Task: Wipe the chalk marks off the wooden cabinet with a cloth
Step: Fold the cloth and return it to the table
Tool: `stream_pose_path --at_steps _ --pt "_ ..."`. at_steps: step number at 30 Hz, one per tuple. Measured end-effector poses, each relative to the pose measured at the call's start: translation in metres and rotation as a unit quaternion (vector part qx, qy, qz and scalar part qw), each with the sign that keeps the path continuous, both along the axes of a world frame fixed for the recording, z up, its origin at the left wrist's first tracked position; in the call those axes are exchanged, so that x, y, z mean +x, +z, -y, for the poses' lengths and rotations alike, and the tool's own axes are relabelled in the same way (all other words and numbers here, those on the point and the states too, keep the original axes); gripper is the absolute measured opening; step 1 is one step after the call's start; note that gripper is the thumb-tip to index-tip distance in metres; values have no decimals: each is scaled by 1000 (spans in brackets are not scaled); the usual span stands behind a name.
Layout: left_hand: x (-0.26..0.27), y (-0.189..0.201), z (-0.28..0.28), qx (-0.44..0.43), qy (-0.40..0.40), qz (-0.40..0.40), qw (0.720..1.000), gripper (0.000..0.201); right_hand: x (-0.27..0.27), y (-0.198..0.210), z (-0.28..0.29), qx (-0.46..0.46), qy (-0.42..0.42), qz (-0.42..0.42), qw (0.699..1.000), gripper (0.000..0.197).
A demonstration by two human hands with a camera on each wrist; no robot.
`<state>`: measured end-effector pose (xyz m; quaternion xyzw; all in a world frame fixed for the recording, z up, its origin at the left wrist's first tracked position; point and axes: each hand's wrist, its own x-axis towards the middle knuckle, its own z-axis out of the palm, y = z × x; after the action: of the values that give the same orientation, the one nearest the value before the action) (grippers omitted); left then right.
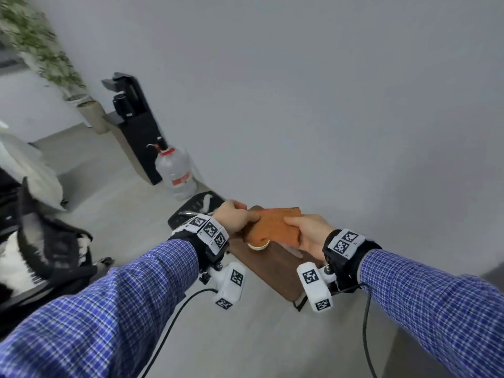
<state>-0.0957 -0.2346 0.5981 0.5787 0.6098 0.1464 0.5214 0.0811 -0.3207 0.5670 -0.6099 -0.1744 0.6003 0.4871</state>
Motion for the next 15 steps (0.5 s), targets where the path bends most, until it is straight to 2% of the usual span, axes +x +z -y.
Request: stream_pose_path --at_steps 3,4,5,8,12,15 --pt "13 8 -30 -7 -36 55 998 47 15 -8 -36 13 -40 56 998 44" --pt "19 6 -41 -6 -57 56 997 40 22 -12 -46 20 -41 73 996 56" --pt "27 2 -52 5 -78 48 996 33 29 -14 -54 30 -37 87 995 56" --pt "52 -13 -80 27 -131 26 991 29 55 -22 -75 53 -17 118 991 45" --pt "92 -46 -111 32 -227 -72 971 33 90 -44 -96 3 71 214 974 50" --pt "121 -87 -131 32 -268 -138 953 8 116 -83 -111 -51 142 279 948 31"
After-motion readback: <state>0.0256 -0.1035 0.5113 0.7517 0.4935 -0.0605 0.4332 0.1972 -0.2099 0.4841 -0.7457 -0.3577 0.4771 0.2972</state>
